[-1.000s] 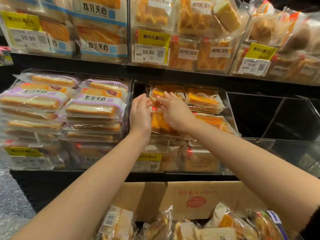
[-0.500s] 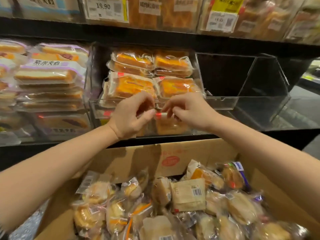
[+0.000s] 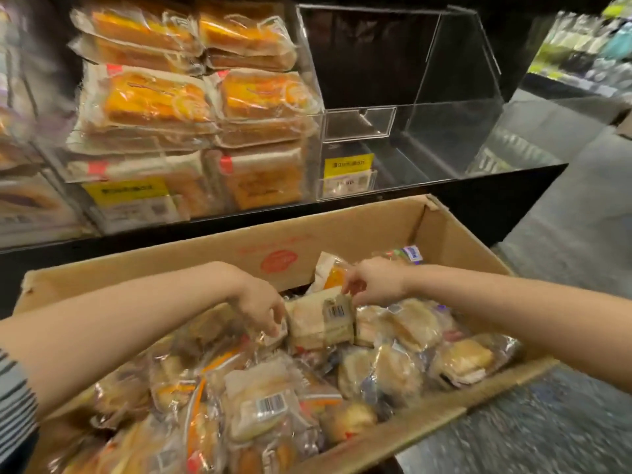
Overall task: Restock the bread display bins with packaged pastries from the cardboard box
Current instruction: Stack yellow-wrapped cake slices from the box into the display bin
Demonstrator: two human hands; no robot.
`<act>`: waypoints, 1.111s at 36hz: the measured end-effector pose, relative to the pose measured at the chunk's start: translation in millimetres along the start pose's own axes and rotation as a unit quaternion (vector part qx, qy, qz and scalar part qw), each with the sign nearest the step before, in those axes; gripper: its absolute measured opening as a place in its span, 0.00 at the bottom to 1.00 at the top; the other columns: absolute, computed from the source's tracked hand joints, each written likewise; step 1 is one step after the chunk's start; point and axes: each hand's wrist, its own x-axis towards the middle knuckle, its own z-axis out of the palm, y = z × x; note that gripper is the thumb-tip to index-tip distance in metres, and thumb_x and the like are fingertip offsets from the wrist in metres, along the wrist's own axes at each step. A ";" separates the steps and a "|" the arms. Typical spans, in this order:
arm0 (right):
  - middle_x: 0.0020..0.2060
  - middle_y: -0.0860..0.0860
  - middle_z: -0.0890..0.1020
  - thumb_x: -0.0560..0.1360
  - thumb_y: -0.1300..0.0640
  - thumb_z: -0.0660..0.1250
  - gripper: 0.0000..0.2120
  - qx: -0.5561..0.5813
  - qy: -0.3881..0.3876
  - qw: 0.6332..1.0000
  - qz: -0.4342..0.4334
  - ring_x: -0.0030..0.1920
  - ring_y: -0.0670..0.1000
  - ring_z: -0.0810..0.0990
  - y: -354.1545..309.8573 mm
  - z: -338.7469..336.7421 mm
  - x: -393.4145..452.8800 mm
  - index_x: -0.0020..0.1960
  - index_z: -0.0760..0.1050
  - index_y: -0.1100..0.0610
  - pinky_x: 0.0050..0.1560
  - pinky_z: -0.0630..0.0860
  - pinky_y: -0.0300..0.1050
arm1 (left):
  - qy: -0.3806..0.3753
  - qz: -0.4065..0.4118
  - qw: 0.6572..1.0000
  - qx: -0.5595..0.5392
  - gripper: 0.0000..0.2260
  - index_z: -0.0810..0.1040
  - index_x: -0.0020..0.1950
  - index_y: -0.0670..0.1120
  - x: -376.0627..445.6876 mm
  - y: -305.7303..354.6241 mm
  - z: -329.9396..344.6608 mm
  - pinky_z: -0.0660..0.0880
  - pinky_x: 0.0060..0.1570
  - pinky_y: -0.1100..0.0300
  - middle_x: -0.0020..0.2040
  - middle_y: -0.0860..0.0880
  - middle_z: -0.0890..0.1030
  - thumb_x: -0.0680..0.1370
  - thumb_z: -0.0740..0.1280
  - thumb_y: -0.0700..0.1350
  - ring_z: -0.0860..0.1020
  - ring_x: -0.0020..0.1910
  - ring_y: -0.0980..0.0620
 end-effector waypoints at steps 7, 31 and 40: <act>0.60 0.59 0.75 0.73 0.59 0.69 0.23 0.030 0.056 0.997 0.035 0.60 0.57 0.74 8.2 39.1 14.9 0.66 0.68 0.63 0.56 0.74 0.47 | -0.017 0.006 1.000 0.014 0.19 0.69 0.70 0.48 13.0 21.4 -4.4 0.69 0.53 0.58 0.61 0.49 0.75 0.81 0.60 0.54 0.72 0.53 0.51; 0.40 0.53 0.81 0.74 0.52 0.71 0.27 -0.002 -0.067 0.997 0.026 0.46 0.55 0.82 -17.6 39.9 32.9 0.68 0.68 0.64 0.45 0.80 0.47 | -0.009 -0.024 0.997 -0.079 0.25 0.59 0.76 0.49 16.4 12.2 -9.5 0.69 0.48 0.60 0.56 0.48 0.80 0.81 0.61 0.53 0.79 0.57 0.48; 0.41 0.55 0.75 0.78 0.59 0.61 0.18 0.458 -0.044 0.888 0.022 0.28 0.47 0.73 -2.6 -0.1 16.0 0.67 0.70 0.59 0.26 0.71 0.36 | 0.022 0.065 0.959 -0.275 0.46 0.44 0.79 0.51 4.3 4.2 -20.4 0.66 0.69 0.54 0.77 0.50 0.57 0.72 0.71 0.57 0.62 0.72 0.50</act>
